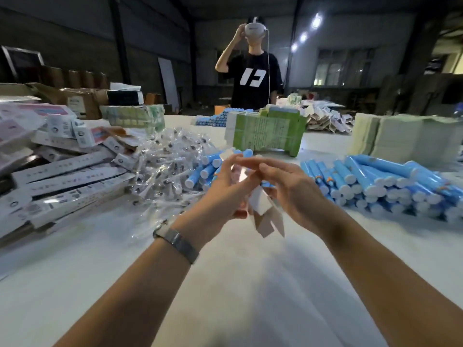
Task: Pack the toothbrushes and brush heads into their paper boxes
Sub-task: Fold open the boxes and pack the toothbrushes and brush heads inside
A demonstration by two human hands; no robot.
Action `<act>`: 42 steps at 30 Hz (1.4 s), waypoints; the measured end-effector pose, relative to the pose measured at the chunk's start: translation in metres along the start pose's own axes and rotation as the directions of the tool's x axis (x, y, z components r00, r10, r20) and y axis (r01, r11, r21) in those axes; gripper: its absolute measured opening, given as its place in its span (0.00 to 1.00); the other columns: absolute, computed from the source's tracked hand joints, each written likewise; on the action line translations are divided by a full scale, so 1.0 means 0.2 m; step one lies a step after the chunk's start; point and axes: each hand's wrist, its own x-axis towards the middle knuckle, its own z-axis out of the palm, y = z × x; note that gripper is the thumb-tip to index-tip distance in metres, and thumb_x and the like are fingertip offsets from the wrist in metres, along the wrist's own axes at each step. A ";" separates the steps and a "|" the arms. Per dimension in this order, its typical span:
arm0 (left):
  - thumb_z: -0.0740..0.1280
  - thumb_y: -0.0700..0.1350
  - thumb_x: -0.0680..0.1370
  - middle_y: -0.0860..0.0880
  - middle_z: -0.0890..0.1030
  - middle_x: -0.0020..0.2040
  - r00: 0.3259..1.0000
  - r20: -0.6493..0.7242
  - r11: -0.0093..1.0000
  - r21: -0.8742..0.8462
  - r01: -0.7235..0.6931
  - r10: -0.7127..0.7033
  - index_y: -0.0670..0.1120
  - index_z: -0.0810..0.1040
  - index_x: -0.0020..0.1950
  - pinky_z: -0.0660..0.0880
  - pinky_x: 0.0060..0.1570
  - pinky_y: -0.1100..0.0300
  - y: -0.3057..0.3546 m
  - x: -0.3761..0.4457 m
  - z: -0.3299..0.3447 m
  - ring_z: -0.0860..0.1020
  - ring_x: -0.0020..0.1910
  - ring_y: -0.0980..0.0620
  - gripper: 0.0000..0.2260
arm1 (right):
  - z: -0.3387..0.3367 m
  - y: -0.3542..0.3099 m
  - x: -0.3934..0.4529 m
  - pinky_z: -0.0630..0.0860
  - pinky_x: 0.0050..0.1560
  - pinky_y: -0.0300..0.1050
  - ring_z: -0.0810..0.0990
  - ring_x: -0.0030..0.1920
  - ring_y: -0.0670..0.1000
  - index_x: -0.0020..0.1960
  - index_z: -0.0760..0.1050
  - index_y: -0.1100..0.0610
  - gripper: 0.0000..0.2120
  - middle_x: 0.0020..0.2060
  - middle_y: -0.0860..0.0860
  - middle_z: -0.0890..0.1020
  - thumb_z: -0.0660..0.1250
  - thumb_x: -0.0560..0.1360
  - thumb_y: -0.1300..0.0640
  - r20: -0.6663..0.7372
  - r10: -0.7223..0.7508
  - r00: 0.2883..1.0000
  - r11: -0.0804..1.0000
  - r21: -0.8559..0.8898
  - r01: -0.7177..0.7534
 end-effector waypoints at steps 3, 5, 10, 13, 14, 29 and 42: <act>0.59 0.61 0.82 0.45 0.79 0.46 0.990 0.032 0.937 -0.319 0.139 -0.136 0.48 0.79 0.60 0.72 0.32 0.60 -0.04 0.02 -0.04 0.75 0.35 0.48 0.19 | -0.12 -0.01 -0.04 0.70 0.67 0.49 0.72 0.69 0.42 0.70 0.73 0.43 0.29 0.68 0.41 0.76 0.63 0.72 0.62 0.222 0.076 0.972 0.997 -0.043 -0.069; 0.59 0.52 0.83 0.43 0.82 0.45 0.980 -0.033 0.914 -0.367 0.173 -0.198 0.47 0.83 0.51 0.74 0.26 0.62 -0.07 0.02 -0.03 0.76 0.30 0.50 0.15 | -0.12 0.01 -0.06 0.69 0.69 0.48 0.70 0.70 0.39 0.73 0.67 0.39 0.38 0.68 0.38 0.74 0.66 0.67 0.64 0.281 0.120 0.952 0.952 -0.305 -0.030; 0.58 0.42 0.80 0.49 0.78 0.29 0.976 -0.163 0.990 -0.037 0.139 -0.143 0.44 0.79 0.46 0.69 0.25 0.60 -0.15 -0.01 0.00 0.73 0.23 0.51 0.11 | -0.08 0.07 -0.04 0.75 0.59 0.47 0.79 0.53 0.43 0.59 0.78 0.51 0.14 0.50 0.44 0.82 0.69 0.75 0.60 0.073 -0.036 0.997 0.897 -0.438 0.064; 0.57 0.47 0.75 0.55 0.78 0.31 0.966 -0.181 0.936 0.334 -0.115 0.183 0.53 0.80 0.35 0.68 0.33 0.57 -0.20 0.00 -0.02 0.72 0.29 0.59 0.14 | -0.08 0.07 -0.03 0.76 0.47 0.36 0.81 0.45 0.41 0.51 0.78 0.51 0.14 0.44 0.46 0.82 0.60 0.78 0.69 -0.035 0.018 0.999 0.971 -0.237 -0.026; 0.58 0.49 0.74 0.54 0.80 0.36 0.957 -0.162 0.931 0.318 -0.179 0.239 0.53 0.80 0.37 0.70 0.36 0.60 -0.22 0.00 -0.01 0.75 0.35 0.60 0.12 | -0.07 0.08 -0.04 0.75 0.44 0.31 0.81 0.44 0.38 0.52 0.77 0.50 0.16 0.43 0.42 0.83 0.58 0.79 0.68 -0.040 0.064 0.997 0.974 -0.215 -0.071; 0.59 0.59 0.78 0.53 0.81 0.49 0.939 -0.080 0.942 0.016 -0.334 0.334 0.62 0.73 0.50 0.80 0.54 0.38 -0.33 -0.06 0.08 0.82 0.53 0.43 0.05 | -0.49 0.41 -0.03 0.73 0.57 0.51 0.74 0.62 0.55 0.72 0.67 0.41 0.21 0.65 0.50 0.73 0.58 0.79 0.48 -0.558 0.085 0.825 0.340 -0.762 -0.551; 0.60 0.68 0.74 0.59 0.82 0.50 0.933 -0.023 0.933 0.024 -0.360 0.360 0.66 0.74 0.53 0.82 0.48 0.51 -0.37 -0.05 0.07 0.83 0.52 0.51 0.13 | -0.50 0.51 0.12 0.65 0.43 0.48 0.78 0.54 0.58 0.56 0.71 0.47 0.06 0.56 0.52 0.75 0.60 0.79 0.51 -0.522 -0.019 0.853 -0.091 -0.848 -0.522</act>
